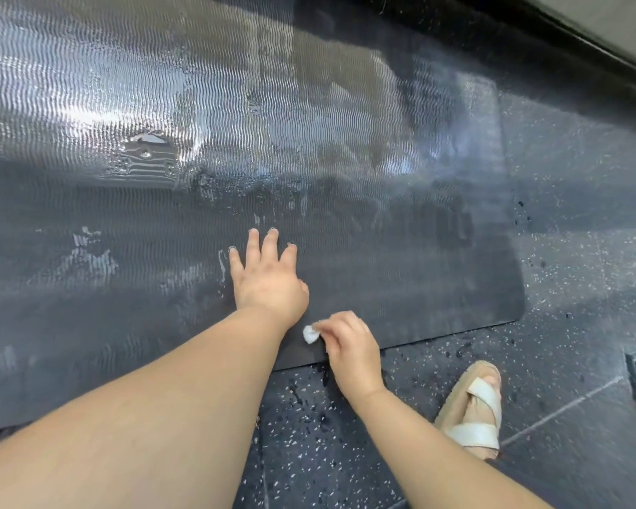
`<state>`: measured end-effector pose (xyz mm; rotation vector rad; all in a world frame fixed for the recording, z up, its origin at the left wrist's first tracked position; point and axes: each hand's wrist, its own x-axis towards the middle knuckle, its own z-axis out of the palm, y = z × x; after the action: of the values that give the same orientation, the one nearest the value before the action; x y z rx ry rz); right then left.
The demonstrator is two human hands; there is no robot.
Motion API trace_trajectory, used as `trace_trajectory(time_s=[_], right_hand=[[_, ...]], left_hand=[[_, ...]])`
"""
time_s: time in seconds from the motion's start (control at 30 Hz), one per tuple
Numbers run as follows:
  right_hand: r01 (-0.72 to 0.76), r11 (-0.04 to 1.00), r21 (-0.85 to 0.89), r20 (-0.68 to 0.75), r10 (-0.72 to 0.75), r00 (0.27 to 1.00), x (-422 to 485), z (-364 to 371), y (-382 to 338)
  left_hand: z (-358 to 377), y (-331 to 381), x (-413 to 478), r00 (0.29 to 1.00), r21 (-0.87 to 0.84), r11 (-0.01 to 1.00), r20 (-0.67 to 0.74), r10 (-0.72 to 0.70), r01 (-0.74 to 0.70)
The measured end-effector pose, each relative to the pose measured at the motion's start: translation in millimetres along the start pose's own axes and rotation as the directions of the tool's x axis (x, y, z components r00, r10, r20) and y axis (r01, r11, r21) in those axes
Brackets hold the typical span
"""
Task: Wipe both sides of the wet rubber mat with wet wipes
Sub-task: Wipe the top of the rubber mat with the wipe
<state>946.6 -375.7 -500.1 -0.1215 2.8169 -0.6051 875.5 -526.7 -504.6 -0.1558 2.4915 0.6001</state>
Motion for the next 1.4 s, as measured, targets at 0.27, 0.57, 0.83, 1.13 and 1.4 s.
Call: trace_trajectory(time_s=[0.27,0.57,0.83,1.13,1.4], right_hand=[[-0.325,0.942,0.081,-0.157,0.334,0.930,170,-2,-55],[-0.289,0.943,-0.164,0.102,0.307,0.946,54,-1,-44],[-0.347,0.935,-0.073,-0.107,0.338,0.935,117,6,-52],[0.131,0.952,-0.276,0.152,-0.092,0.984,183,-25,-44],[0.932,0.321,-0.168,0.593,-0.722,0.356,190,-48,-18]], left_hand=[[-7,-12,-2,0.998,-0.038,0.998,0.023,0.058,-0.057],[-56,-10,8,0.985,-0.340,0.939,0.172,0.016,0.044],[-69,-39,21,0.996,-0.266,0.961,0.063,-0.058,0.072],[-53,-34,26,0.985,-0.098,0.994,-0.163,-0.054,0.038],[-49,-3,45,0.969,-0.142,0.966,-0.084,-0.231,0.218]])
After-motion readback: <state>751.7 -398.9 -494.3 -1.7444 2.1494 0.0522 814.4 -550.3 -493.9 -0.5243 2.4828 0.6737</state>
